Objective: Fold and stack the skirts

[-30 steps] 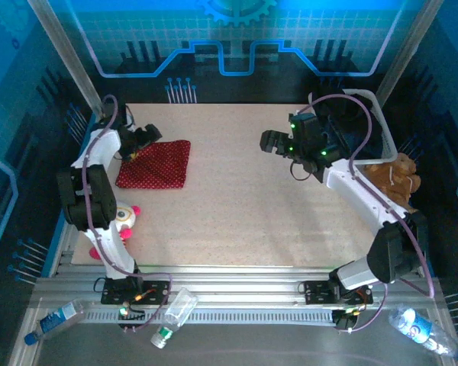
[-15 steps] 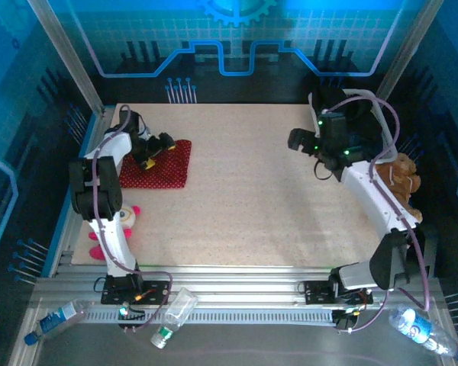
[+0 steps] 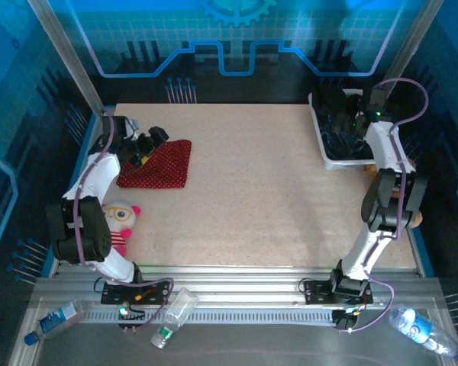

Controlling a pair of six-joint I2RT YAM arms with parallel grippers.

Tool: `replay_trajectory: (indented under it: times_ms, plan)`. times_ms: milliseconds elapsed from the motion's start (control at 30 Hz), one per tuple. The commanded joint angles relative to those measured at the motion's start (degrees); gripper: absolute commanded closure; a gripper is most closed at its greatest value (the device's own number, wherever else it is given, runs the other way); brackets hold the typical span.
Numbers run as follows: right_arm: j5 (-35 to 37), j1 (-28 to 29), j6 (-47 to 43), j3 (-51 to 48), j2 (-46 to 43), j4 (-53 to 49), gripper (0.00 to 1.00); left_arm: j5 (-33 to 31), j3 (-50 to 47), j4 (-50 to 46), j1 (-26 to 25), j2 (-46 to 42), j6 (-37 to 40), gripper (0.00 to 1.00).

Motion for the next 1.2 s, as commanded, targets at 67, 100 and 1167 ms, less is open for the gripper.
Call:
replay_trajectory:
  times_ms: [67, 100, 1167]
  plan:
    - [-8.95, -1.43, -7.44, 9.46, 6.25, -0.9, 0.0, -3.22, -3.49, 1.71, 2.85, -4.34, -3.19, 0.01]
    - [-10.72, -1.29, -8.44, 11.12, 7.22, -0.8, 0.0, -3.44, -3.89, 1.71, 3.16, -4.85, -3.34, 0.01]
    - [-16.27, 7.38, -11.66, 25.4, -2.04, -6.92, 1.0, 5.37, -4.71, 4.25, 3.54, -9.06, -3.06, 0.01]
